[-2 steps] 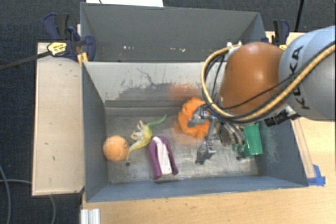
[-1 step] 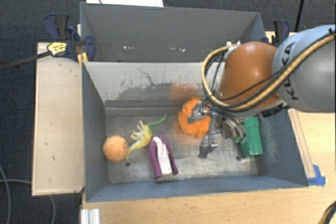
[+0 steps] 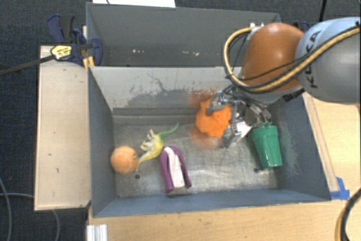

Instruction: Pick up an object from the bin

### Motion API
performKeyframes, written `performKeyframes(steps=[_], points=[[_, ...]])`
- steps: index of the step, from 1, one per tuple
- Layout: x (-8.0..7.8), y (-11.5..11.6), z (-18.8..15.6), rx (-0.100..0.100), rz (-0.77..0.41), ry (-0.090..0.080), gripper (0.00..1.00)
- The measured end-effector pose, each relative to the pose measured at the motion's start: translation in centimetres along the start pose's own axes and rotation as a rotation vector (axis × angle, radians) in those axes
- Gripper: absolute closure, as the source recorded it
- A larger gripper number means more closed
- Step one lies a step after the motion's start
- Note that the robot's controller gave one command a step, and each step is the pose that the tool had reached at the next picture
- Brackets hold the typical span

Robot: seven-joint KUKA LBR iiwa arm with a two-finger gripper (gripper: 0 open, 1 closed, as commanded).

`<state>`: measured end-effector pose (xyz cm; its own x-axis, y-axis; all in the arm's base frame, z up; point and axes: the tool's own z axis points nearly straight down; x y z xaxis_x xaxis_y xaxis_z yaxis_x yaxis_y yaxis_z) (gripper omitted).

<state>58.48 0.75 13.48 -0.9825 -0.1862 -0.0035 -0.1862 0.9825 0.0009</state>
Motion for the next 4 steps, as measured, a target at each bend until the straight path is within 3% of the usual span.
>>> performKeyframes(steps=[1,2,3,4], points=[[-0.2,-0.8,1.0,0.000,-0.176,-0.001,0.00],[-0.4,-0.3,6.2,-0.003,-0.137,-0.009,0.00],[-0.7,-0.4,5.9,0.000,-0.229,-0.016,1.00],[-0.7,-0.4,5.9,0.000,-0.228,-0.015,1.00]])
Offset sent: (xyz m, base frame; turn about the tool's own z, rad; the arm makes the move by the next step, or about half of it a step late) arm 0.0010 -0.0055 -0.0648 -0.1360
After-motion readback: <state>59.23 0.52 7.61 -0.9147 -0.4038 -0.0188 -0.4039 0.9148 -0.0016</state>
